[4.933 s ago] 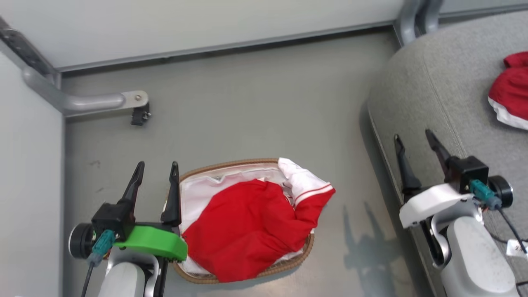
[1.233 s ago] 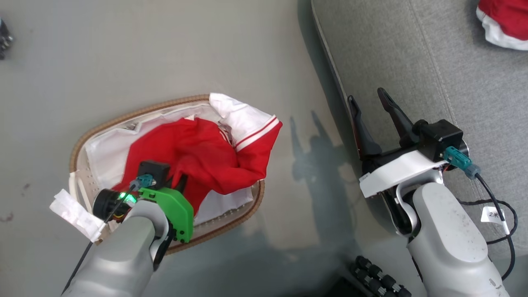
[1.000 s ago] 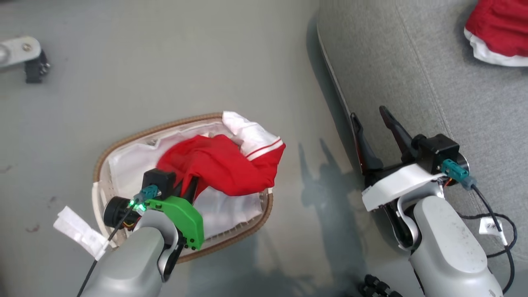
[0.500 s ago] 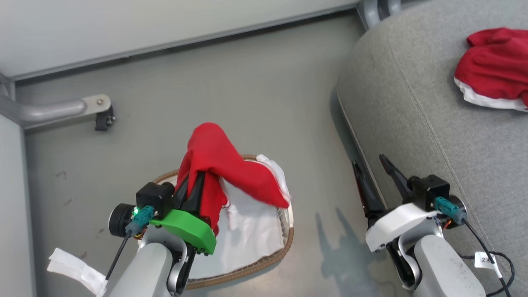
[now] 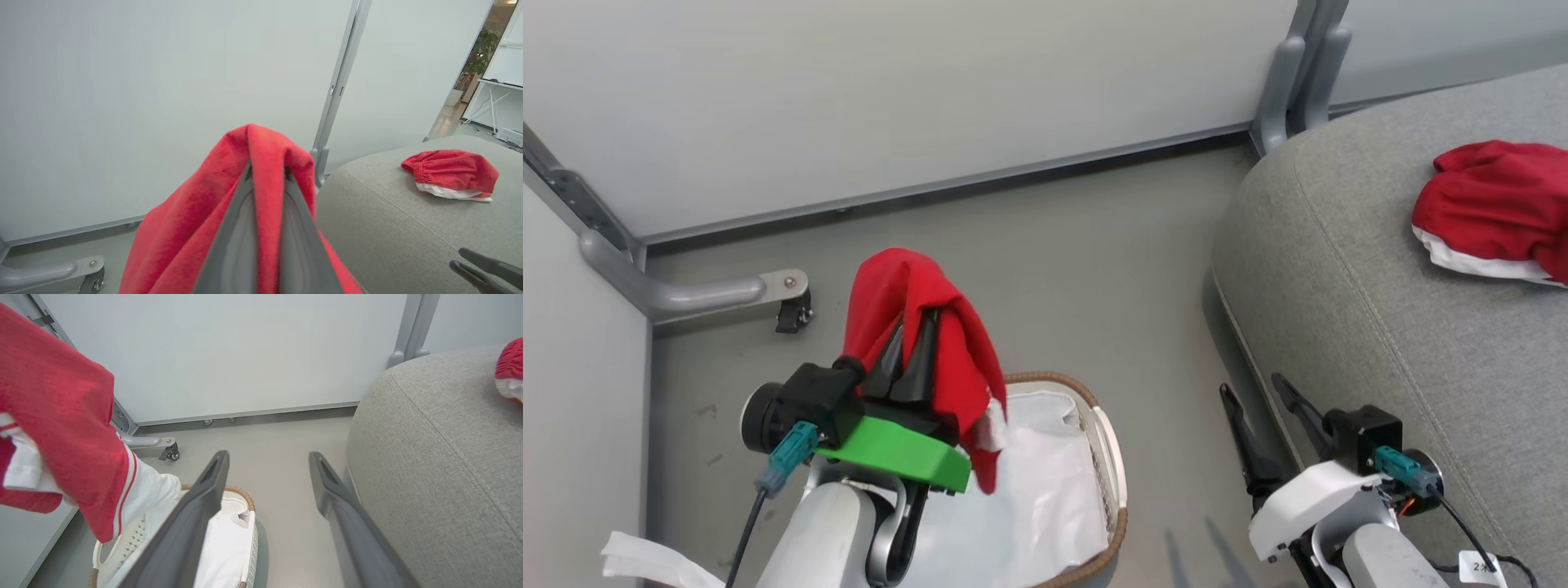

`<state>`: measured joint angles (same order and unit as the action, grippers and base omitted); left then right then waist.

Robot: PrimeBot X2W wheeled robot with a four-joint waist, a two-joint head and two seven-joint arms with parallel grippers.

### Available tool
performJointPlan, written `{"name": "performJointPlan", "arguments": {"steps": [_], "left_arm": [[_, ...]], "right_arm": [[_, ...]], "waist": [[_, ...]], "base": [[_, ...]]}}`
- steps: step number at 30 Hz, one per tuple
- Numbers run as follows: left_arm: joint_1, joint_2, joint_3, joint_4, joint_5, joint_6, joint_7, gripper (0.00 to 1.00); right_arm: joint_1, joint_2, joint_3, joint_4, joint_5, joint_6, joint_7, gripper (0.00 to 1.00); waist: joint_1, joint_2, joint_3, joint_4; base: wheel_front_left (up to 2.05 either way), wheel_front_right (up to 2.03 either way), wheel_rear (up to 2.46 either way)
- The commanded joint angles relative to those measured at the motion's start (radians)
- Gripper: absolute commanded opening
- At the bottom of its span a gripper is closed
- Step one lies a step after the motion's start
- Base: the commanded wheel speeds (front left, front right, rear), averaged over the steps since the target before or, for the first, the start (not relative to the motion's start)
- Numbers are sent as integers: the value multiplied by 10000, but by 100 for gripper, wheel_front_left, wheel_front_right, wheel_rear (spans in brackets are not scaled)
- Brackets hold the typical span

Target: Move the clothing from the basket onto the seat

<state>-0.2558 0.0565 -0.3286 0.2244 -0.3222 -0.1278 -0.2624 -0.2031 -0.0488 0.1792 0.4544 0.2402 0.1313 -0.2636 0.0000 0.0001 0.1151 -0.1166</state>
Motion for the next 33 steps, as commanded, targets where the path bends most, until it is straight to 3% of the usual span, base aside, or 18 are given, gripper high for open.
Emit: {"name": "performJointPlan", "arguments": {"steps": [1,9,20,24,33], "left_arm": [[133,12,-20,-189,-94,-38,-35,0],[15,-33,-157,-921,-252,-42,-35,0],[-249,-47,-735,-1073,-303,-42,-35,0],[-362,-49,-947,-1004,-341,-43,-35,0],[-625,-48,-1574,-962,-641,-43,-35,0]], "right_arm": [[196,-38,37,23,0,-10,-17,100],[485,-34,523,78,-46,-10,-17,100],[-1027,-42,4146,-549,137,-10,-17,100],[-1796,-43,5006,-507,322,-10,-17,100],[-2527,-37,4864,185,11,-10,-17,100]], "waist": [[0,-1,-263,60],[0,-1,-388,120],[0,-1,-257,416],[0,-1,-173,630],[0,-1,-139,1285]], "base": [[0,0,0],[0,0,0],[0,0,0],[0,0,0],[0,0,0]]}}
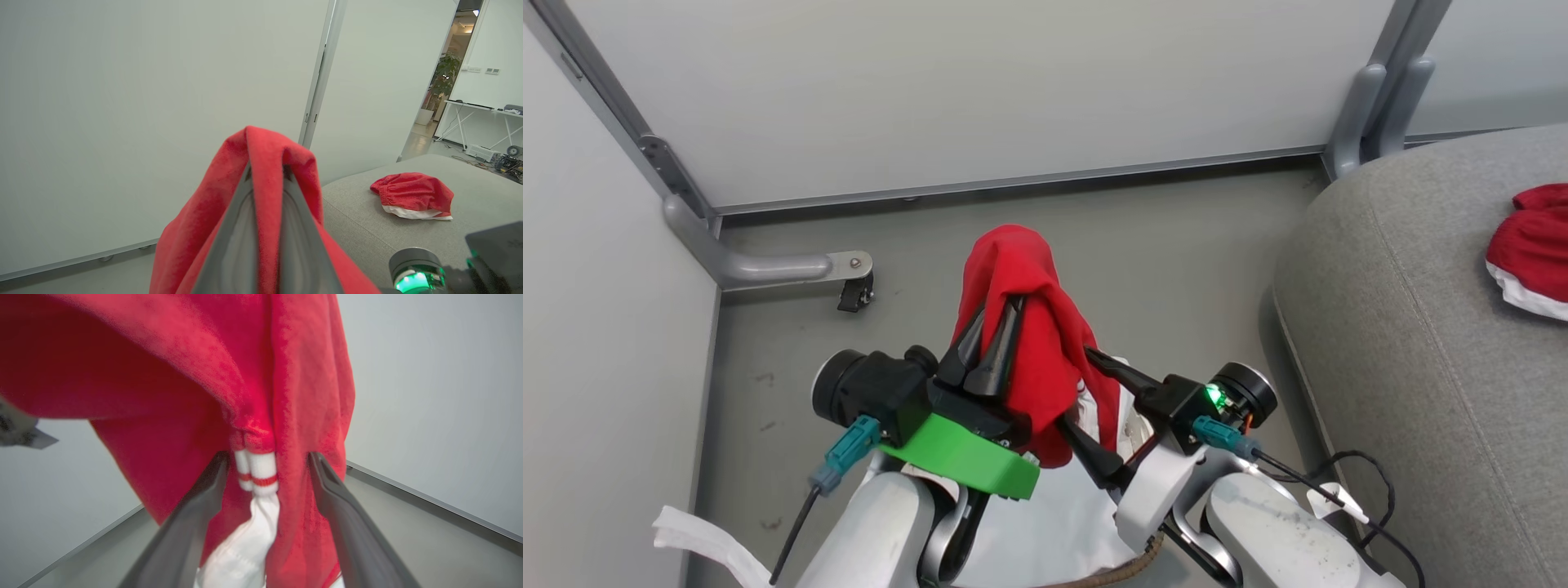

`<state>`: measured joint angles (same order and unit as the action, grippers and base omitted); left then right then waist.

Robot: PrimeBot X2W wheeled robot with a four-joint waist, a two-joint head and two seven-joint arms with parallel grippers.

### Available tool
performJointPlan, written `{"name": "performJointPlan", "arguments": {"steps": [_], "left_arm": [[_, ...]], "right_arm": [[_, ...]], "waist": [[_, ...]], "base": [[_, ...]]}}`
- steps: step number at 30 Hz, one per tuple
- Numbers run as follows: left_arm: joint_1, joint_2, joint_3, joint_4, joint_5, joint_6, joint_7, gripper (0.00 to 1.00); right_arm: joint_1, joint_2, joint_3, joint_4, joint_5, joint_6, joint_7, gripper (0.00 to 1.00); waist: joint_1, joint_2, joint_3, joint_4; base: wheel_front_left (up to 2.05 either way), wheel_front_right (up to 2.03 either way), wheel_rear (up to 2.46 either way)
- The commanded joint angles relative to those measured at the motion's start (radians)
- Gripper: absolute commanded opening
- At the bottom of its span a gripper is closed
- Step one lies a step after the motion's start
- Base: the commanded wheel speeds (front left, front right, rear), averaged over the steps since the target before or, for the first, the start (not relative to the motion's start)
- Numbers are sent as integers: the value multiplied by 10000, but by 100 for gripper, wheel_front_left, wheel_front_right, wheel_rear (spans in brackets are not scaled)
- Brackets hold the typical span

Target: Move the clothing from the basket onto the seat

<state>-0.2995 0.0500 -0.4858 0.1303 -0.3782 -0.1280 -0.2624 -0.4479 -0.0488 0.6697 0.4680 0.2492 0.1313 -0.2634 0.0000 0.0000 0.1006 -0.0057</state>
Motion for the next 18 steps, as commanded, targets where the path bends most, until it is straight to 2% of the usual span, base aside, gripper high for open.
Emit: {"name": "performJointPlan", "arguments": {"steps": [1,3,4,5,12,13,14,18], "left_arm": [[-194,17,-69,-27,-99,-41,-35,0],[-193,15,-196,-52,-152,-41,-35,0],[-186,15,-240,-59,-179,-41,-35,0],[-177,15,-275,-65,-200,-41,-35,0],[-65,14,-203,43,-101,-42,-35,0],[-57,16,-156,56,-68,-42,-35,46],[-22,16,-91,110,-71,-42,-35,100],[89,16,63,220,-58,-42,-36,100]], "right_arm": [[-65,-37,-105,76,-77,-10,-19,100],[-7,-35,-214,126,-89,-10,-19,100],[36,-40,-228,181,-37,-10,-19,45],[44,-38,-155,214,-13,-10,-19,0],[164,-37,-243,227,173,-11,-19,0],[196,-40,-274,227,194,-11,-19,0],[241,-46,-321,228,235,-11,-19,0],[382,-40,-583,204,359,-11,-19,0]], "waist": [[0,0,0,226],[0,0,6,310],[0,0,4,342],[0,0,4,363],[0,0,38,258],[0,0,48,217],[0,0,60,154],[0,0,99,-146]], "base": [[0,0,0],[0,0,0],[0,0,0],[0,0,0],[0,0,0],[0,0,0],[0,0,0],[0,0,0]]}}
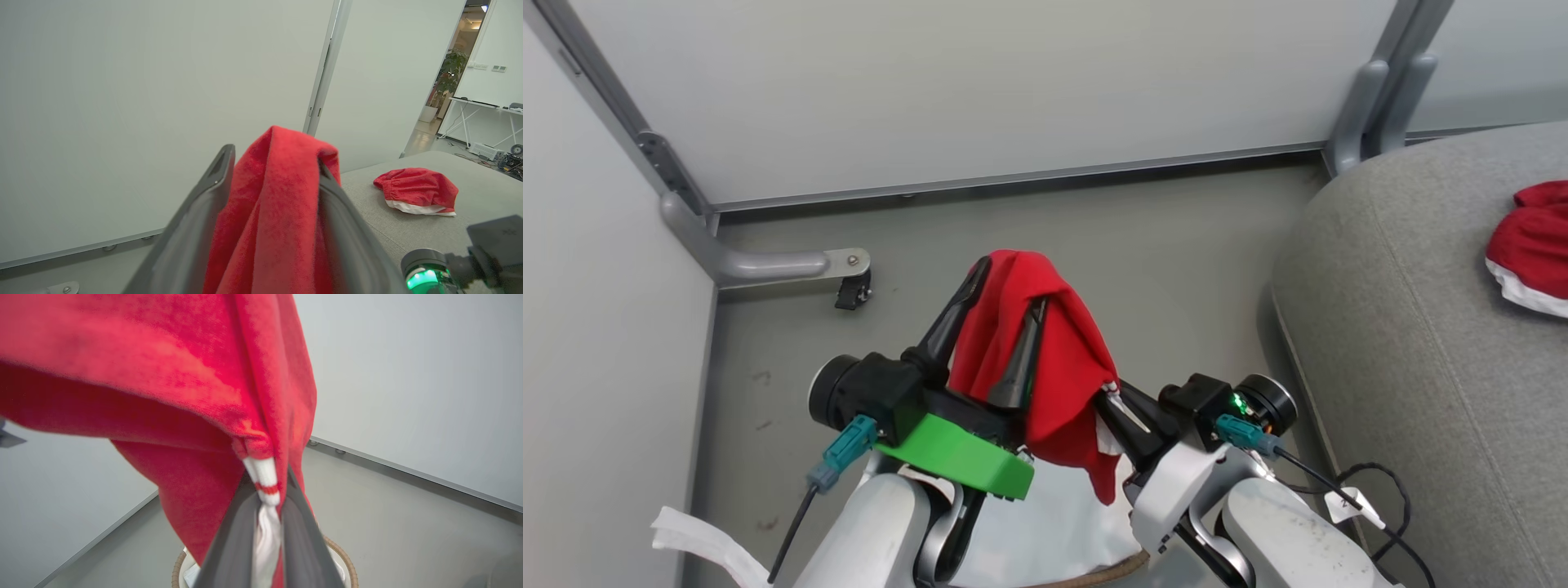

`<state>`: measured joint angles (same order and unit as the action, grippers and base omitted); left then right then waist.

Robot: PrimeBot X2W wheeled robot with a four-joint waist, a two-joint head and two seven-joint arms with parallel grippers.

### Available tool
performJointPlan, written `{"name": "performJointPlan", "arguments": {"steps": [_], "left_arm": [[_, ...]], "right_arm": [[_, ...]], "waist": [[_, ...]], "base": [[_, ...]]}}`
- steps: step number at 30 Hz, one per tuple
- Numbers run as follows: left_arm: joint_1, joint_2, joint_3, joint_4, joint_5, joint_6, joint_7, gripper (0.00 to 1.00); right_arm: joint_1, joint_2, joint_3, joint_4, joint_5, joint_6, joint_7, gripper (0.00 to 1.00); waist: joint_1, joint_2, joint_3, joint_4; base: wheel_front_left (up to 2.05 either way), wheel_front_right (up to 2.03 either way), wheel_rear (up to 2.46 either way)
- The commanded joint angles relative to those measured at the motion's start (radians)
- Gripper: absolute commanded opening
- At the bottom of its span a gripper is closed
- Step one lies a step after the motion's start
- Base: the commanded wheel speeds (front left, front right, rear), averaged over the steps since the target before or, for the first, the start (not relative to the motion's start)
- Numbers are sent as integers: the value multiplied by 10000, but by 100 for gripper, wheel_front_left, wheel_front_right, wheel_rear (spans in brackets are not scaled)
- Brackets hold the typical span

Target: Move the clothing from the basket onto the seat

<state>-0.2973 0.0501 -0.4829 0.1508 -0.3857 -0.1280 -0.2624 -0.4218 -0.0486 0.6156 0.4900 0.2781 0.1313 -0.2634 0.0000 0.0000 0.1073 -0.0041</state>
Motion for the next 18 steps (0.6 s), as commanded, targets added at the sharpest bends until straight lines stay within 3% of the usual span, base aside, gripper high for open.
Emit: {"name": "performJointPlan", "arguments": {"steps": [1,7,18], "left_arm": [[97,14,65,47,45,-42,-36,100],[228,14,318,280,234,-42,-23,100],[438,65,646,638,542,-42,-23,100]], "right_arm": [[150,-37,-109,-28,69,-11,-19,0],[492,-44,-527,-100,169,-11,-21,0],[1183,-34,-1253,-260,208,-11,-21,0]], "waist": [[0,0,40,-252],[0,0,122,-1137],[0,0,310,-3526]], "base": [[0,0,0],[0,0,0],[0,0,0]]}}
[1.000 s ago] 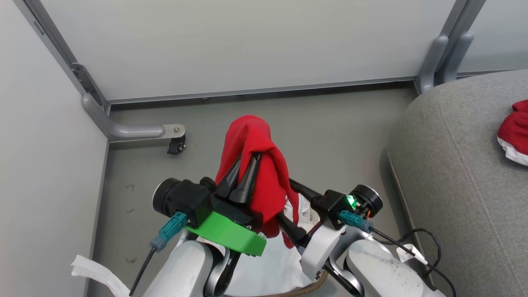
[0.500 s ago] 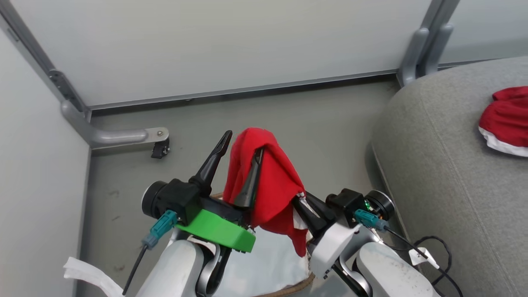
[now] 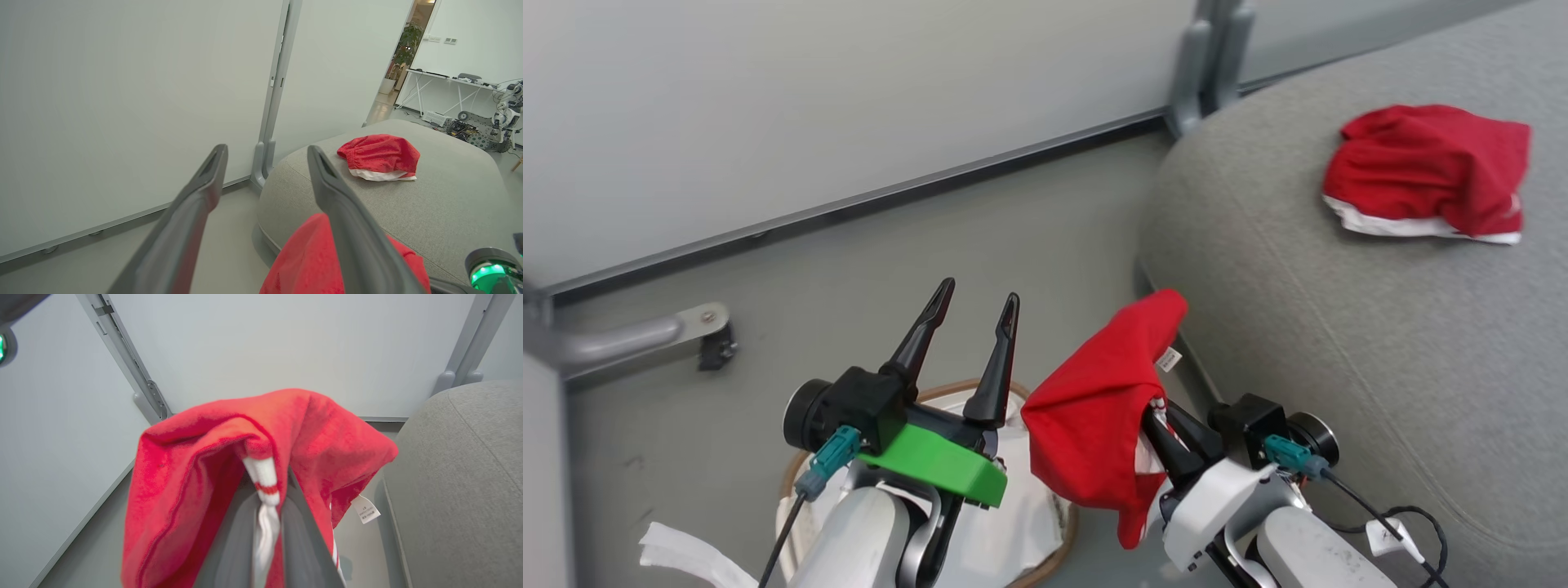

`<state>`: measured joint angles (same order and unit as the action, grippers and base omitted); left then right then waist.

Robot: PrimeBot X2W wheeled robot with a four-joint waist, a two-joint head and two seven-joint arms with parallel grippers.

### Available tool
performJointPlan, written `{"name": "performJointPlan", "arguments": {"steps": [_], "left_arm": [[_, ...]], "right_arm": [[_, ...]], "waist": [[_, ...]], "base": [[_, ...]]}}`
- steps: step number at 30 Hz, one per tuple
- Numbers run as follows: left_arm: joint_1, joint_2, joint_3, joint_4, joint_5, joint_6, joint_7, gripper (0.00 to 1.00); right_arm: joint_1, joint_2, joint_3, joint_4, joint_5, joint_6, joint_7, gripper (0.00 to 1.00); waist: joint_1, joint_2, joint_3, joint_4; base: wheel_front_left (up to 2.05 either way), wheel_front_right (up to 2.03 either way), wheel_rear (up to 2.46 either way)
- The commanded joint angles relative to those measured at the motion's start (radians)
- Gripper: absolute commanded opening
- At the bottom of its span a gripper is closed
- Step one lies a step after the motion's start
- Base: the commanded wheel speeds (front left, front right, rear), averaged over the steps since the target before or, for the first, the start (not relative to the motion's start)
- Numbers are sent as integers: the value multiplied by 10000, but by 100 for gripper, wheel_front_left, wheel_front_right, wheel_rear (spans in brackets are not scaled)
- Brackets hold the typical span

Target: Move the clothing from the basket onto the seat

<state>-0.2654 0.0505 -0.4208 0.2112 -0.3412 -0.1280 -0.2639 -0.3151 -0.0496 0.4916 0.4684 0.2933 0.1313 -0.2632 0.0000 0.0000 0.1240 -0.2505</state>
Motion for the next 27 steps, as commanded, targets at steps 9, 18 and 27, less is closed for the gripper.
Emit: {"name": "performJointPlan", "arguments": {"steps": [9,18,27], "left_arm": [[271,207,83,204,195,-41,-8,100],[-238,423,-541,473,117,-36,-8,100],[-515,979,-777,575,89,-36,-8,100]], "right_arm": [[627,-23,-433,-333,32,-11,-23,0],[206,-11,-1018,-728,-953,-11,-23,0],[-2522,-1243,-1012,-1383,-1518,-11,-22,0]], "waist": [[0,0,248,-2642],[0,0,782,-2971],[0,0,1826,-3030]], "base": [[0,0,0],[0,0,0],[0,0,0]]}}
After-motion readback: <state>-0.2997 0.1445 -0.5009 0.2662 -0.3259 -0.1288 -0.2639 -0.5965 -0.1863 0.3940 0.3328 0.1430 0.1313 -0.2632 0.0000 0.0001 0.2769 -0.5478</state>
